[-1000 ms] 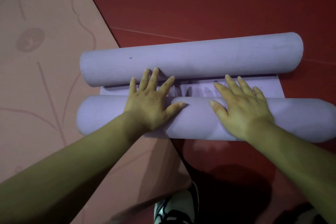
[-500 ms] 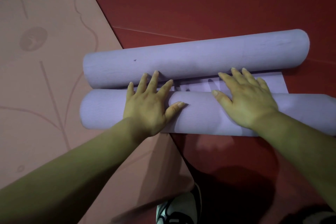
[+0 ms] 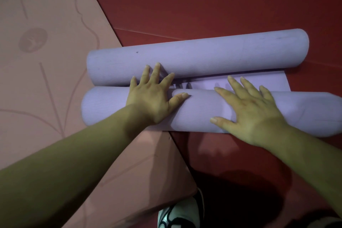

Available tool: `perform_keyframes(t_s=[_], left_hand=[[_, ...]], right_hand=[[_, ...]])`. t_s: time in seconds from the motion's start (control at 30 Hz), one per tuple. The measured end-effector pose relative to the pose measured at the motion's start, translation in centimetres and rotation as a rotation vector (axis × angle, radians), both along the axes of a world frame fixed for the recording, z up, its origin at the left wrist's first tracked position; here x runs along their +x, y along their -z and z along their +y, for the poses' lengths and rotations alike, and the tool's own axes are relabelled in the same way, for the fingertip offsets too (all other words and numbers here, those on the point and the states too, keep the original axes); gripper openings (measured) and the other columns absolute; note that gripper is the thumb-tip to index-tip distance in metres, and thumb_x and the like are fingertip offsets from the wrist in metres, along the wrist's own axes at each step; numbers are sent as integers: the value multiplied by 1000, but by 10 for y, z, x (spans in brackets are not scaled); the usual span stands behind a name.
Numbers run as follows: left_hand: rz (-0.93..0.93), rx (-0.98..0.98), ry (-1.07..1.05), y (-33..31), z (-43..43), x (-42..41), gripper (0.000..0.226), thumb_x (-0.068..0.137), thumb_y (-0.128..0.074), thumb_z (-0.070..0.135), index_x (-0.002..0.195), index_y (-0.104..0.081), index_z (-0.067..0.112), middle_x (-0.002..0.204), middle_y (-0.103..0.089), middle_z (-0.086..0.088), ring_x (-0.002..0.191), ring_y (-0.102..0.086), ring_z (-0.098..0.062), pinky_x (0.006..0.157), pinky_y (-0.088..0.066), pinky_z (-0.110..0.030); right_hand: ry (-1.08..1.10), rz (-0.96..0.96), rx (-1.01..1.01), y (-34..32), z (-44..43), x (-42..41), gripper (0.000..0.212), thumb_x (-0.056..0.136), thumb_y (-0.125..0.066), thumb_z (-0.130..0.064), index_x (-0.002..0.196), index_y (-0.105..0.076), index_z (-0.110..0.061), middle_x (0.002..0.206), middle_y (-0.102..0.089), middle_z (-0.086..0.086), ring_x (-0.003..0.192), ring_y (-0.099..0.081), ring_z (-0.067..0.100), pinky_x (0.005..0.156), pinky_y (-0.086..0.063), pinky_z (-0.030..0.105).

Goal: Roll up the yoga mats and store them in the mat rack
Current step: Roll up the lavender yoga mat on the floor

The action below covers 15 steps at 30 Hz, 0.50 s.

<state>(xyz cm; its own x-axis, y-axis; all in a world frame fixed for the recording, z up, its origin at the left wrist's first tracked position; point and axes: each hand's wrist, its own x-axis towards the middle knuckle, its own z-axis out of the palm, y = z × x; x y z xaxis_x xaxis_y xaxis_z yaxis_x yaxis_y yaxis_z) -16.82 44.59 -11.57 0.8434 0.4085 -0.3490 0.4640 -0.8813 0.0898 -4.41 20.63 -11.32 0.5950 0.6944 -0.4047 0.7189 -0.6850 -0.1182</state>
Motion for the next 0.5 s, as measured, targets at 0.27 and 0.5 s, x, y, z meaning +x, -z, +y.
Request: perform_keyframes(t_s=[0.27,0.5], left_hand=[[-40,-10,182,-3,10,-9,109,61,-11,105,157,-7,53,170,13,-9,151,-4,-52,120,-11,-66],[99,46,342,-3,16,-13,132,41,-39,102,157,-2,50,164,32,-5,150,4,-55,118,-6,-70]], right_hand=[[-24,52,-19,-3,6,12,102,65,-15,-100,155,1,-54,168,18,-12,156,14,18,124,-4,54],[-66,34,-123,-3,5,10,129,59,-58,-94,155,14,-46,163,33,-7,153,25,26,121,-5,65]])
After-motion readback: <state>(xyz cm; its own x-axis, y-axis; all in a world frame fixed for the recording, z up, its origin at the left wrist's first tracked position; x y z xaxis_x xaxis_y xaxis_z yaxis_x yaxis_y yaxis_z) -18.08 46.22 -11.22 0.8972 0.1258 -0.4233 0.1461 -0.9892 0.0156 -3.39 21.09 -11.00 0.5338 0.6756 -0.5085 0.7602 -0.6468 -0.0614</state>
